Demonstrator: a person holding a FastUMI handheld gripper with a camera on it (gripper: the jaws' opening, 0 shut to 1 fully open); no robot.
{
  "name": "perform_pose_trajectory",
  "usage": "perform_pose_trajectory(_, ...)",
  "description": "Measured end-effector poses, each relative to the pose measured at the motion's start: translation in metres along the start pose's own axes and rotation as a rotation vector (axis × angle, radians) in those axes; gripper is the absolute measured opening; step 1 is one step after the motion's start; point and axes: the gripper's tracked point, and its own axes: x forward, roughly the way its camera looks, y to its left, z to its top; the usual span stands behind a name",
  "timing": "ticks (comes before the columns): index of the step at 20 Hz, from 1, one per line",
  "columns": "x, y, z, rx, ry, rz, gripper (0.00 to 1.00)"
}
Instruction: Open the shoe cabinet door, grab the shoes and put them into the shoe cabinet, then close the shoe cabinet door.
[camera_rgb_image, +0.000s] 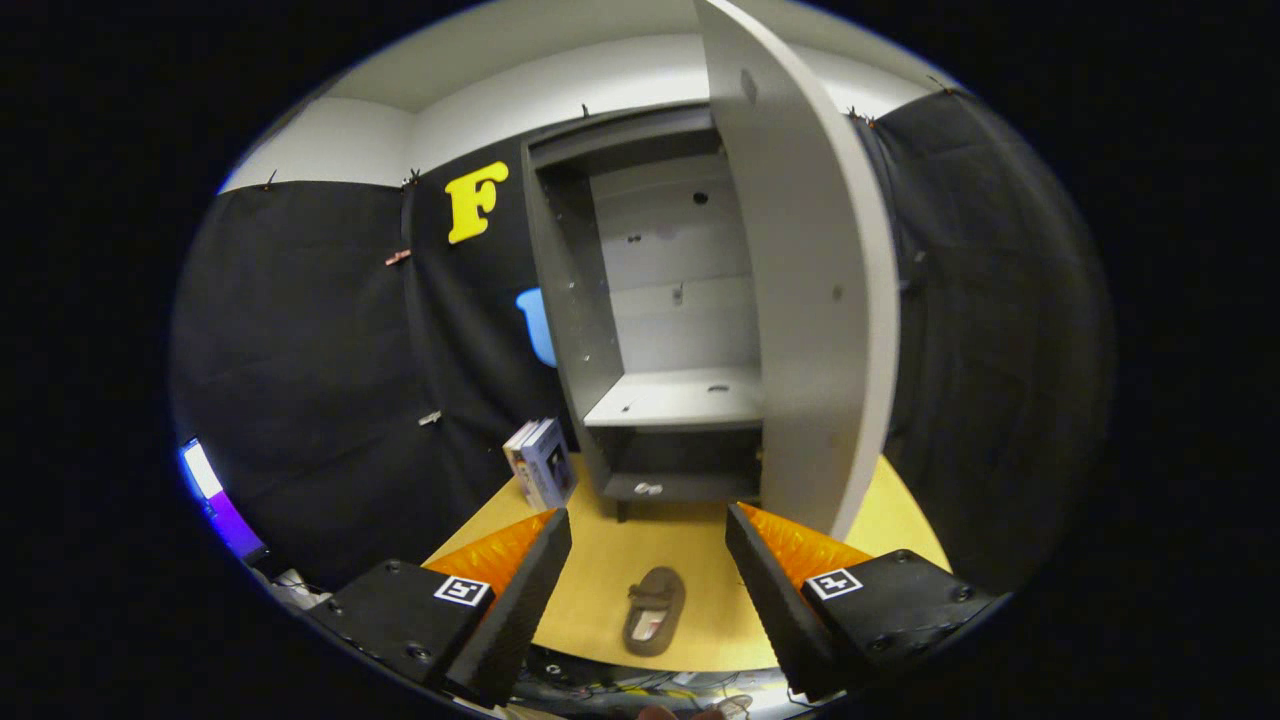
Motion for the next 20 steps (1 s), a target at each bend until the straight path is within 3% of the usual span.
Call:
perform_pose_trajectory(6,0.074,0.013,-0.142,0.030,0.276,0.034,0.99)
perform_pose_trajectory(11,0.120,-0.001,-0.249,0.003,0.454,-0.011,0.99)
perform_pose_trajectory(18,0.193,-0.015,-0.327,0.065,0.499,-0.095,0.98)
perform_pose_trajectory(20,0.219,-0.021,-0.329,0.054,0.459,-0.132,0.86)
